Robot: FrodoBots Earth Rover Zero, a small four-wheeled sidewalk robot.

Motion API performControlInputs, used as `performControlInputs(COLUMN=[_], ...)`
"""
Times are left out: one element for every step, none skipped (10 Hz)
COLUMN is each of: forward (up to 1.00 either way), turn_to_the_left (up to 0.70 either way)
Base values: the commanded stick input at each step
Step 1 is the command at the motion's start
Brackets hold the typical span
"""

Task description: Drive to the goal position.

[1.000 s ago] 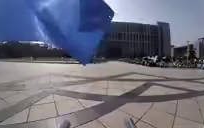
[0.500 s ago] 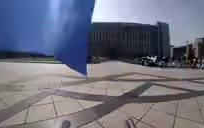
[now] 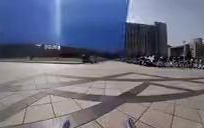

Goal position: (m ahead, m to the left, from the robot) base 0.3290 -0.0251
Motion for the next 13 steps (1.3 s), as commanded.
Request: performControlInputs(forward=[0.0,0.0,0.0,0.0,0.0,0.0,0.0,0.0,0.0,0.0,0.0,0.0,0.0], turn_to_the_left=[-1.0,-1.0,-0.73,-0.08,-0.05,-0.02,0.0,0.0,0.0,0.0,0.0,0.0,0.0])
